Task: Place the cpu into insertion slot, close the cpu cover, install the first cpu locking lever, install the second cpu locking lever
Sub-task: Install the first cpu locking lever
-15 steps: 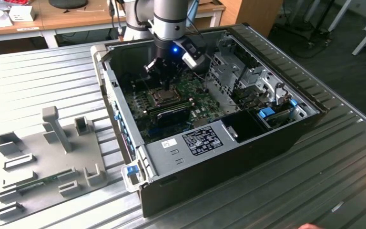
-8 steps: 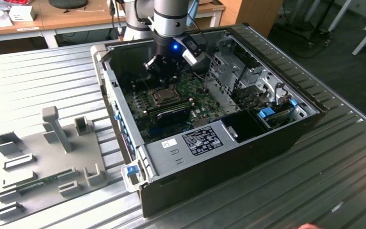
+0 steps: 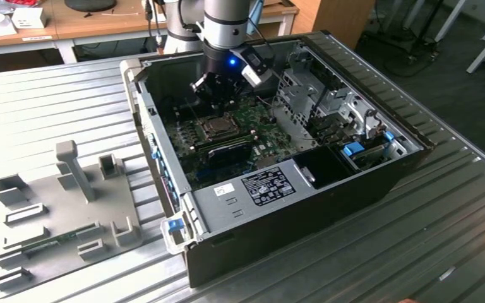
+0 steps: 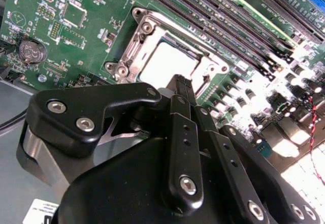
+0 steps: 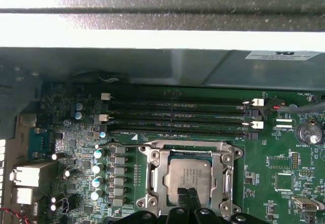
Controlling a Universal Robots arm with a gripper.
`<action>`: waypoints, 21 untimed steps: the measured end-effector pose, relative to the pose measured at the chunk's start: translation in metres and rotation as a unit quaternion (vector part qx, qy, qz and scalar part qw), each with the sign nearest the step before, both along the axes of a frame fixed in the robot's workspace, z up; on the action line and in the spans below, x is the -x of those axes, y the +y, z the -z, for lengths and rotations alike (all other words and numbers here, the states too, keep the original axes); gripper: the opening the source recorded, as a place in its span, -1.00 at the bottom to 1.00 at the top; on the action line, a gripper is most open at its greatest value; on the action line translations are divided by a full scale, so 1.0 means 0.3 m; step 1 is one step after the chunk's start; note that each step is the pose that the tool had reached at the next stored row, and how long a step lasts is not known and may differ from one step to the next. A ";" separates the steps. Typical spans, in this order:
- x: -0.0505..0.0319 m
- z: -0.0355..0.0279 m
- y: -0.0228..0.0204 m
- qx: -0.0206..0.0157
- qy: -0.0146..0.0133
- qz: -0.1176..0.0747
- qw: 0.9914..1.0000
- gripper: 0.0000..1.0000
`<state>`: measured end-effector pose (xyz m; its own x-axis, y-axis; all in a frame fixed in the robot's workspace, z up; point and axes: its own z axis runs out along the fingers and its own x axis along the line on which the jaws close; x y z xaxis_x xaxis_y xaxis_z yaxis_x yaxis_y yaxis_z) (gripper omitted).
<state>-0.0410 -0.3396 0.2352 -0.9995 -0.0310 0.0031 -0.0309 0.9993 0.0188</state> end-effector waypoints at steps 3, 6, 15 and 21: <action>0.001 0.000 0.000 0.000 0.000 0.000 1.000 -0.79; 0.007 0.000 0.000 0.000 -0.001 0.000 1.000 -0.79; 0.039 0.002 0.000 0.000 -0.004 0.000 1.000 -0.79; 0.041 0.001 0.000 0.000 -0.004 0.000 1.000 -0.79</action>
<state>-0.0535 -0.3396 0.2347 -0.9995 -0.0308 -0.0056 -0.0309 0.9993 0.0186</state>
